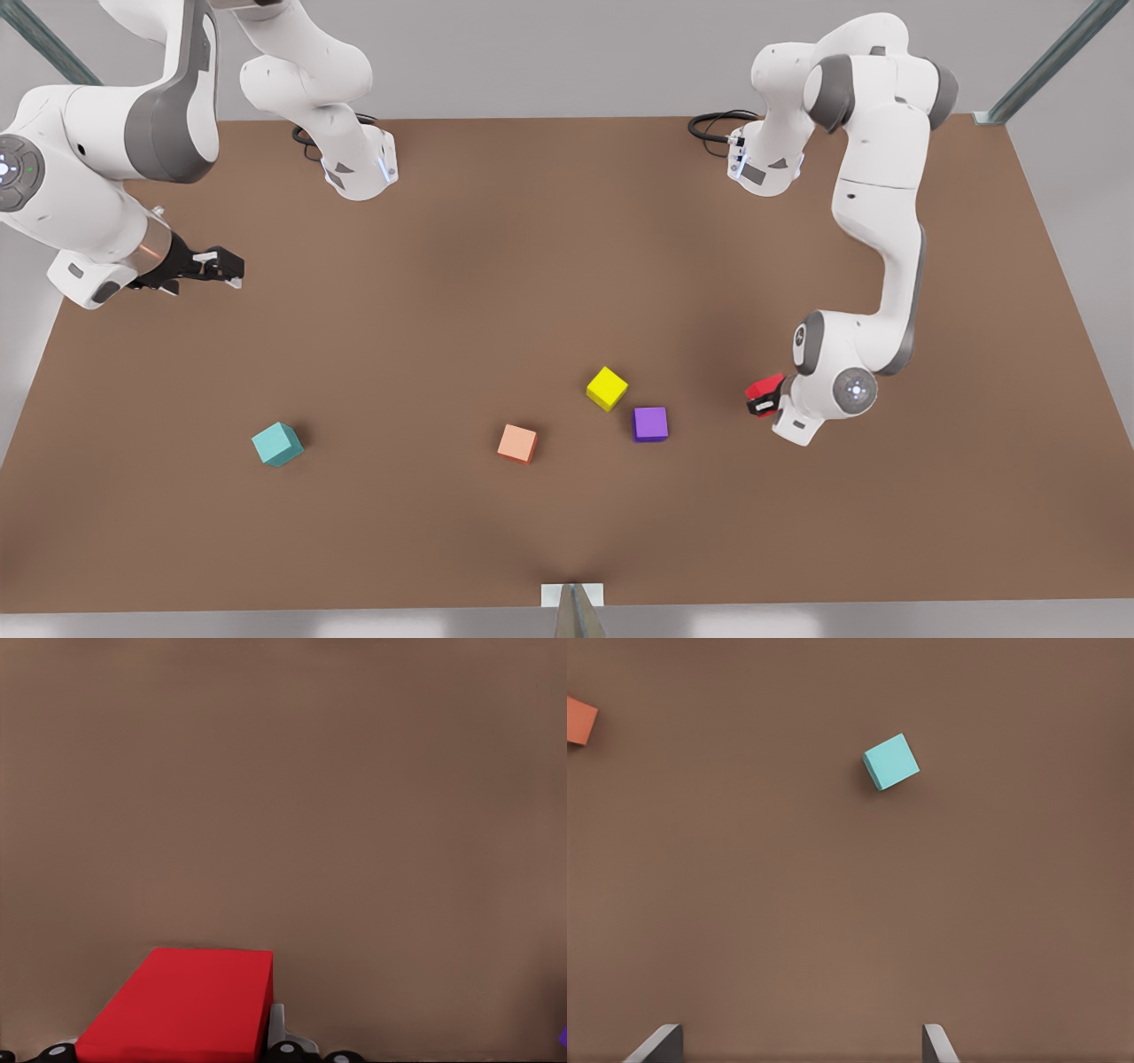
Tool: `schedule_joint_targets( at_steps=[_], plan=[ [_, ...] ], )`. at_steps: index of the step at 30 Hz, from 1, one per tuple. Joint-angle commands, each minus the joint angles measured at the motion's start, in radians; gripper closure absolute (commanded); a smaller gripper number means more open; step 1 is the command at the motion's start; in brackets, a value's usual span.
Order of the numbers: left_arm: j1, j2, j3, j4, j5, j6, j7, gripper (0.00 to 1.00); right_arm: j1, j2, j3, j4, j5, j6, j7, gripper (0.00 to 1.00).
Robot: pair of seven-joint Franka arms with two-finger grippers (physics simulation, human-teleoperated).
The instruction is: Pick up red wooden cube and pass to hand red wooden cube and place in blue wooden cube
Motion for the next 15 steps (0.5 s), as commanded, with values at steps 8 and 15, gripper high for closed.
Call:
schedule_joint_targets(
  at_steps=[8,15],
  plan=[
    [-0.011,0.214,-0.479,0.542,-0.448,-0.207,-0.114,0.46,0.015,0.249,-0.009,0.032,0.610,0.001,-0.240,0.00],
    [-0.013,0.440,-0.686,0.641,-0.729,0.148,0.262,0.51,-0.031,0.510,-0.003,0.064,1.121,-0.029,-1.165,0.00]
  ],
)
